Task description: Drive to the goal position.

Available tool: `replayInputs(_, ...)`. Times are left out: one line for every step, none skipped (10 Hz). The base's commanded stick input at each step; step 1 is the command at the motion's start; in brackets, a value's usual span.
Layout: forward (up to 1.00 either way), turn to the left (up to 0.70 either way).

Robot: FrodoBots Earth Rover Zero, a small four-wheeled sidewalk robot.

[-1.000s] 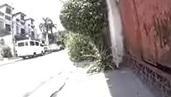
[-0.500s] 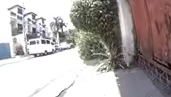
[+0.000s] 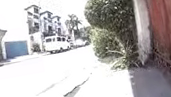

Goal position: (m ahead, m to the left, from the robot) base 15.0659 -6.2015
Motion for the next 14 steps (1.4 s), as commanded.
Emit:
replayInputs(0.10,0.19)
replayInputs(0.15,0.29)
replayInputs(0.48,0.52)
replayInputs(0.67,0.43)
replayInputs(0.70,0.35)
replayInputs(0.70,0.35)
replayInputs(0.70,0.35)
replayInputs(0.70,0.35)
replayInputs(0.70,0.35)
replayInputs(0.70,0.35)
replayInputs(0.30,0.59)
replayInputs(0.11,0.24)
replayInputs(0.00,0.70)
replayInputs(0.00,0.70)
